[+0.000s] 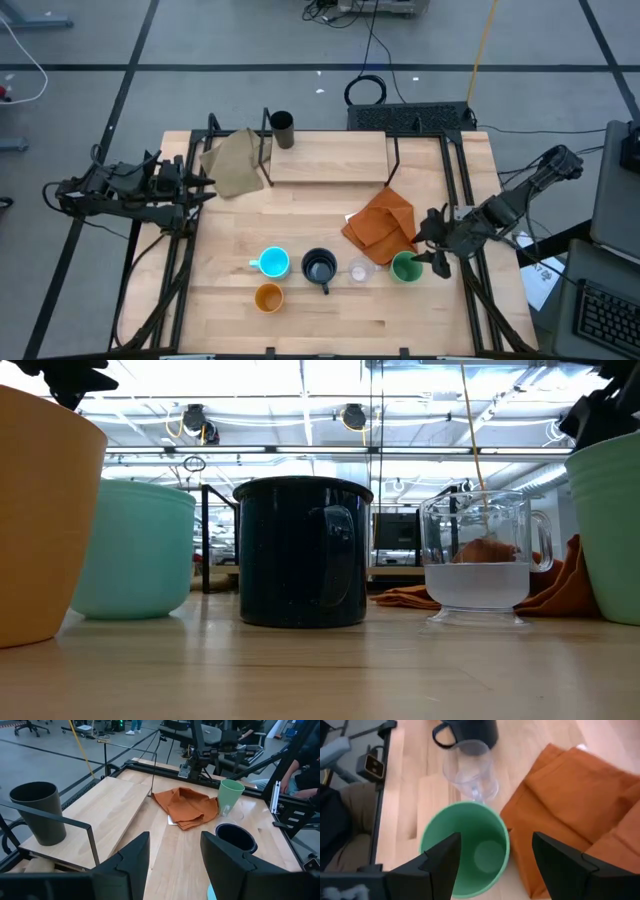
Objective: Stack small to large cups/mugs on shelf
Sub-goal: Put the green cup on the shelf
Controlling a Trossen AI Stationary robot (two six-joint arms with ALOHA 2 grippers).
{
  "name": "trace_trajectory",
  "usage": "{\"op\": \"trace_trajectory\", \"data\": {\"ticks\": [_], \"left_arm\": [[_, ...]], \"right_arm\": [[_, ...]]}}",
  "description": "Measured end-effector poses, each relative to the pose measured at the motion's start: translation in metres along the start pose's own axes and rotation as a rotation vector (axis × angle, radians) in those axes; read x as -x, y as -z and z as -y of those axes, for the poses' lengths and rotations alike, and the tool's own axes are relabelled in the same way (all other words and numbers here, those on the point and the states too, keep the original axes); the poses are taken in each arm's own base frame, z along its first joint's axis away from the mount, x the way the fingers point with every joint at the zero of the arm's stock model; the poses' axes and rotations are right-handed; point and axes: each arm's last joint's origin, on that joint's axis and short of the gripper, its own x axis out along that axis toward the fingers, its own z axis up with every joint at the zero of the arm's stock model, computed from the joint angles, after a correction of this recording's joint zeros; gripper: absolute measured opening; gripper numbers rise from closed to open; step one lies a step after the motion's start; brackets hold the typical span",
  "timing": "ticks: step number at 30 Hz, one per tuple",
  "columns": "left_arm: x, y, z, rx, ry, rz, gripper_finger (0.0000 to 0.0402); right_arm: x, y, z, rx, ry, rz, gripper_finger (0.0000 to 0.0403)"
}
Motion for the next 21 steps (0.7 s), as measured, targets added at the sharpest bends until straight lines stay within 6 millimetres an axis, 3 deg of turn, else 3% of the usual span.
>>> {"op": "trace_trajectory", "data": {"ticks": [21], "left_arm": [[0.0,0.001,0.0,-0.003,0.0,-0.007,0.0177]], "right_arm": [[-0.035,-0.003,0.01,-0.013,0.042,-0.165,0.0235]]}}
